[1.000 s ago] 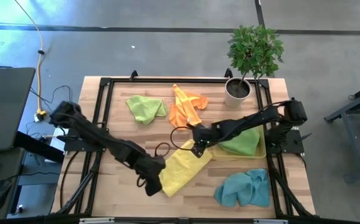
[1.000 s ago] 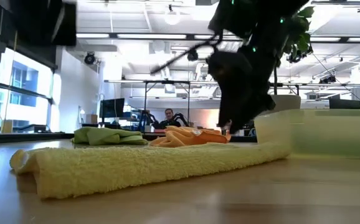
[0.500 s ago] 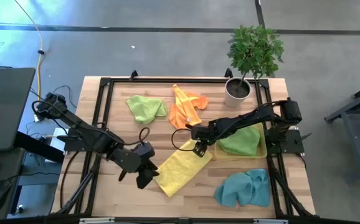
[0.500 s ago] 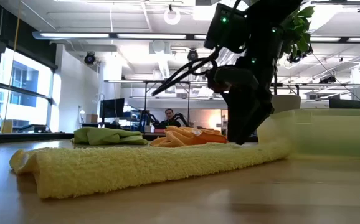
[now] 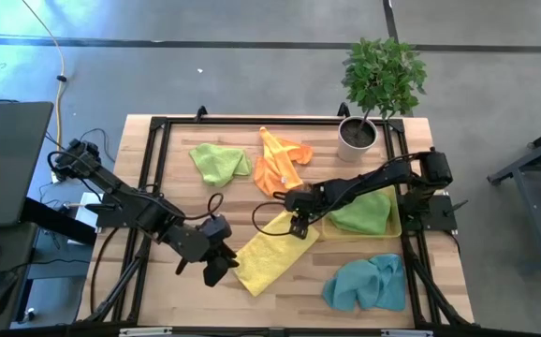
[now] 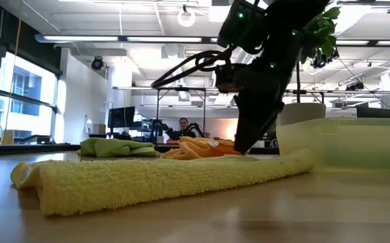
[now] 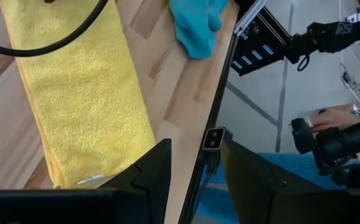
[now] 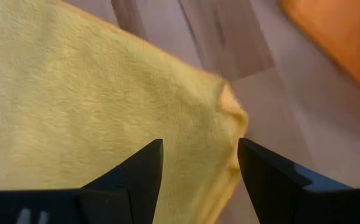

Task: Fold microfiber towels
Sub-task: Fold the yellow microfiber cloth

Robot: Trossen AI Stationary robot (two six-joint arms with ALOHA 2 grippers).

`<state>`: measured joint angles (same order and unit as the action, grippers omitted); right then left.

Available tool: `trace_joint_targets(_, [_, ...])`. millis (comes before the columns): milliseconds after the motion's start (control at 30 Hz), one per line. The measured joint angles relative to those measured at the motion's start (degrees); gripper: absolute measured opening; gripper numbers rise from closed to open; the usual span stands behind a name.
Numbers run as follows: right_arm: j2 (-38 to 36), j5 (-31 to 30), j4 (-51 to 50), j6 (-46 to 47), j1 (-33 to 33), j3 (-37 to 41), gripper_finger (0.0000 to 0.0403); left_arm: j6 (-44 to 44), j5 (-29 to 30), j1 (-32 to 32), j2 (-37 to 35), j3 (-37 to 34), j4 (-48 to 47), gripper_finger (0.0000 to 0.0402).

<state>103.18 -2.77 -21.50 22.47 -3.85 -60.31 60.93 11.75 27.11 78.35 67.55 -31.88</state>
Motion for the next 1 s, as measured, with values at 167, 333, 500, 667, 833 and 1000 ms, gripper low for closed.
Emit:
trace_joint_targets(167, [0.4,-2.7,-1.0,-5.3,0.0,0.0,0.0199,0.4,0.0,0.0,0.0,0.0,0.0,0.0131])
trace_joint_targets(333, [2.9,-1.5,-1.7,-6.1,0.0,0.0,0.0199,0.5,0.0,0.0,0.0,0.0,0.0,0.0131])
trace_joint_targets(500, [4.9,-4.3,0.6,-6.6,-0.2,-0.2,0.0199,0.5,0.0,0.0,0.0,0.0,0.1,0.0131])
trace_joint_targets(667, [5.6,-12.8,8.1,-12.1,0.0,0.0,0.0199,0.5,0.7,0.0,0.0,0.0,0.1,0.0131])
trace_joint_targets(833, [5.8,-11.5,8.6,-10.9,1.0,-2.2,0.0199,1.4,0.9,0.0,0.0,0.0,0.0,0.0131])
trace_joint_targets(1000, [5.6,-10.5,-10.2,-7.9,1.6,-11.0,0.0199,1.6,0.9,0.3,0.0,0.0,0.0,0.0131])
